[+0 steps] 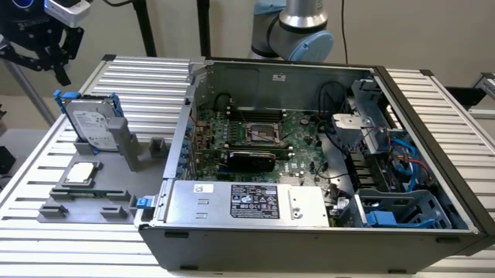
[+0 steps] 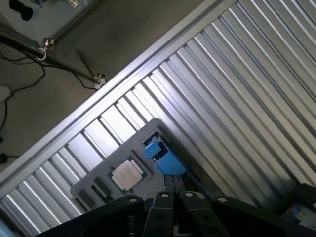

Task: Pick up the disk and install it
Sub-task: 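Pick up the disk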

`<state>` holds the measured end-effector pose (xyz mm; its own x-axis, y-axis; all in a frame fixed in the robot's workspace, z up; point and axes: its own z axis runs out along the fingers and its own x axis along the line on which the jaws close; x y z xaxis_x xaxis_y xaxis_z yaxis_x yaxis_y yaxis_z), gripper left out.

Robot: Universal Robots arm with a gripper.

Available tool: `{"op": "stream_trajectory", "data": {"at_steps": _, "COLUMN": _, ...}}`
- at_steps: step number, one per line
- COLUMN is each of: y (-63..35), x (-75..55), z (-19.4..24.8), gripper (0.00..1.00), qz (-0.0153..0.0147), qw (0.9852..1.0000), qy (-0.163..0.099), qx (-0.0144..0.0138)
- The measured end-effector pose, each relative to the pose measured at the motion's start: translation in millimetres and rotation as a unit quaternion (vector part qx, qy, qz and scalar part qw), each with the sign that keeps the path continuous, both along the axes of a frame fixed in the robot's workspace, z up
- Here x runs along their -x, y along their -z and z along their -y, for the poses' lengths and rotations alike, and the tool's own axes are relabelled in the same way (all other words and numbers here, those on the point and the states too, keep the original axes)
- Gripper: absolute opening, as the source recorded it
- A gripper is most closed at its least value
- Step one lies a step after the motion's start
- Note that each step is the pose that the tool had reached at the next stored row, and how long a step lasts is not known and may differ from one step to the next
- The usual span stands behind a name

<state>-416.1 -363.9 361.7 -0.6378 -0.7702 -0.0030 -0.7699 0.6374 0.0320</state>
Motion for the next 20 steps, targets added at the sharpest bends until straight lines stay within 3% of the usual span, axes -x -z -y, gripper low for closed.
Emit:
{"op": "stream_trajectory", "data": {"at_steps": 5, "y": 0.4, "x": 0.0, "z": 0.0, "gripper": 0.00, "qz": 0.0000, "qw": 0.9989, "qy": -0.046, "qx": 0.0000}}
{"op": "stream_trajectory", "data": {"at_steps": 10, "y": 0.8, "x": 0.0, "z": 0.0, "gripper": 0.00, "qz": 0.0000, "qw": 0.9958, "qy": -0.091, "qx": 0.0000}}
{"op": "stream_trajectory", "data": {"at_steps": 16, "y": 1.4, "x": 0.0, "z": 0.0, "gripper": 0.00, "qz": 0.0000, "qw": 0.9894, "qy": -0.145, "qx": 0.0000}}
{"op": "stream_trajectory", "data": {"at_steps": 20, "y": 1.8, "x": 0.0, "z": 0.0, "gripper": 0.00, "qz": 0.0000, "qw": 0.9834, "qy": -0.181, "qx": 0.0000}}
